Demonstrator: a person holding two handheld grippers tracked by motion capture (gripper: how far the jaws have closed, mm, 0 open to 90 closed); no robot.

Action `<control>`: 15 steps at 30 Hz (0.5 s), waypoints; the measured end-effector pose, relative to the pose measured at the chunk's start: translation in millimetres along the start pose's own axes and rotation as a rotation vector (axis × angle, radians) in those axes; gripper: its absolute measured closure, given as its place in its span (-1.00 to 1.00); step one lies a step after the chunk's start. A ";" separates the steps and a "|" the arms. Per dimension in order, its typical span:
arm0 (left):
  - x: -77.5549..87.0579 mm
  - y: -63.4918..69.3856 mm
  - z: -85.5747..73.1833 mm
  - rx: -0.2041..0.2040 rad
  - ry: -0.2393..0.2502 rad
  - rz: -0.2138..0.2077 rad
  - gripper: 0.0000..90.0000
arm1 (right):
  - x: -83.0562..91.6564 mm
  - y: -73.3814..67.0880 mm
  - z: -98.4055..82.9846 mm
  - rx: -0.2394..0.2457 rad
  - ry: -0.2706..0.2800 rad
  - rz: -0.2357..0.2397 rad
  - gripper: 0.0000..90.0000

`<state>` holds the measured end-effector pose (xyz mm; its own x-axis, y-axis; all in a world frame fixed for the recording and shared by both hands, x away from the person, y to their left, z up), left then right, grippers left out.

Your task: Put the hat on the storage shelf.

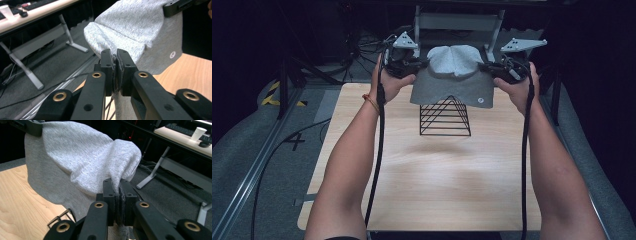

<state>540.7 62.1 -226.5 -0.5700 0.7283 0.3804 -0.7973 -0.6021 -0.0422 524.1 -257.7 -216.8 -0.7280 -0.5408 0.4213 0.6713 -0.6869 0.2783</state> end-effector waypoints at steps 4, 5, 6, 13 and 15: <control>10.1 7.4 0.4 -0.012 0.012 -0.012 0.88 | 10.9 -4.4 1.8 0.008 0.026 0.004 0.89; 12.3 9.1 0.7 -0.018 0.014 -0.013 0.88 | 13.1 -5.4 2.3 0.011 0.028 0.004 0.89; 14.3 10.8 0.9 -0.025 0.019 -0.015 0.88 | 15.2 -6.8 2.7 0.012 0.030 0.005 0.89; 18.0 20.1 -4.0 -0.047 0.006 -0.023 0.88 | 20.4 -14.5 -1.5 0.028 0.029 0.010 0.89; 16.1 20.2 -7.7 -0.041 -0.005 -0.024 0.88 | 19.1 -15.7 -4.7 0.027 0.027 0.013 0.89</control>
<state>513.9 64.2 -228.3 -0.5495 0.7408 0.3865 -0.8184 -0.5703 -0.0704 499.0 -259.5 -217.2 -0.7222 -0.5632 0.4015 0.6842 -0.6665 0.2960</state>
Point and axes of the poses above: each handheld gripper's, and its own axes: x roughly backward along the jaws, z roughly out of its top, y roughly to its right, the point moved 1 cm from there along -x, roughly forward along the jaws, and after that the axes turned 5 degrees about x, right-handed, at the moved point
